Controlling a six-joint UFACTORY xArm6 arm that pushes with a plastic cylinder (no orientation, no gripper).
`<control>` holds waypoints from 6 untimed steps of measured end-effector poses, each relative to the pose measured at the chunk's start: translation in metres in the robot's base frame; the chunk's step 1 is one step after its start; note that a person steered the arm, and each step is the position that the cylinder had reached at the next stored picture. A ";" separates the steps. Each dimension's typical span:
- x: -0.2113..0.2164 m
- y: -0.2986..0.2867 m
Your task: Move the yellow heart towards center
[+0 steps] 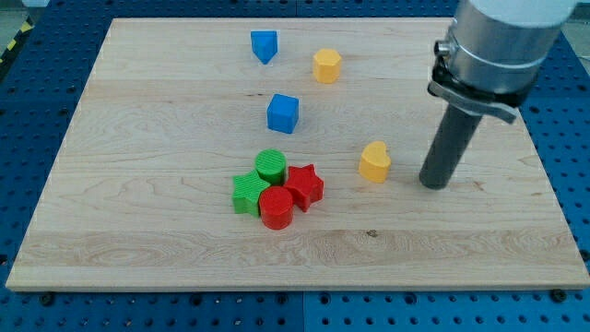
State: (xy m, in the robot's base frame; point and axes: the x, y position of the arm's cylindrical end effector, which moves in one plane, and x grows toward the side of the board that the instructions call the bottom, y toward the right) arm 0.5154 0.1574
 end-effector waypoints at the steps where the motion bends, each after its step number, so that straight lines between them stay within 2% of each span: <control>1: 0.006 -0.019; 2: 0.003 -0.052; 6: -0.039 -0.066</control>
